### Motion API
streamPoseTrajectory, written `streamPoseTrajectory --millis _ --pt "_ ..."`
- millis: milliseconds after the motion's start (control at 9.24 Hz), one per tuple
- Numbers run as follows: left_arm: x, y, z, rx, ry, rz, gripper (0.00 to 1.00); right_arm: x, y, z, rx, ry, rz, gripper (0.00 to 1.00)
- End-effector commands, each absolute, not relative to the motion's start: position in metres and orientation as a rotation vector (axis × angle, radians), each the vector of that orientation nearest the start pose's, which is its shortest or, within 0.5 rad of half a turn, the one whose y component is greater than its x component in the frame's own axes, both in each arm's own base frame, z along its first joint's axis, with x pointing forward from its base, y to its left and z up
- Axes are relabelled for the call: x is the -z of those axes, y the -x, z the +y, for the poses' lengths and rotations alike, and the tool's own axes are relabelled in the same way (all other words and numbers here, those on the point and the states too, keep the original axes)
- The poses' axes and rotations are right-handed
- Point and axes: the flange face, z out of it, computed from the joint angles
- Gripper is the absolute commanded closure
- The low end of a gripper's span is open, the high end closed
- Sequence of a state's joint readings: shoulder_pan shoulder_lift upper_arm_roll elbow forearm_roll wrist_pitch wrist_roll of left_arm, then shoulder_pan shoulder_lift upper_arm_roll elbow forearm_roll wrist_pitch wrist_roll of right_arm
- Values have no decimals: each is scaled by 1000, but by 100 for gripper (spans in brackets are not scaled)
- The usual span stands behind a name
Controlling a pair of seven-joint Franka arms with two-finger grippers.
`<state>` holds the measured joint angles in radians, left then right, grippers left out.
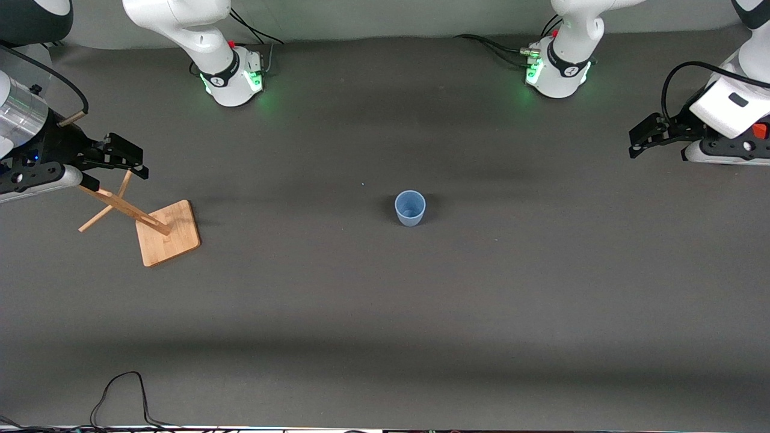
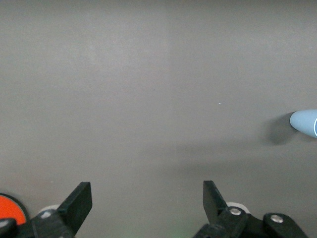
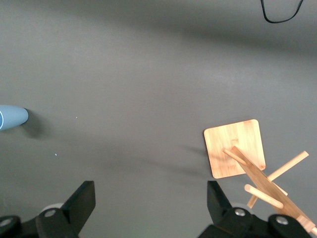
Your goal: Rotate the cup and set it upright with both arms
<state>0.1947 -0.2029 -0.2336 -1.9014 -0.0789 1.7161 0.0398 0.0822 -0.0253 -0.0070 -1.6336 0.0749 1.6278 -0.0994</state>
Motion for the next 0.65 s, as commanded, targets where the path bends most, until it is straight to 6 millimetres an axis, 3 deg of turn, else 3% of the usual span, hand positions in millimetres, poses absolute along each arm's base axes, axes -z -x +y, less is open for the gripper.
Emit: streamPoseTrajectory --millis 0,325,541 --pt "-590 -497 -37 43 3165 151 0 -621 -546 49 31 3038 -293 0" --pt "-588 -501 -39 36 3104 200 0 -621 -546 52 31 3041 -296 0" --pt "-583 -515 -37 12 3116 200 0 -621 -546 52 31 3041 -296 0"
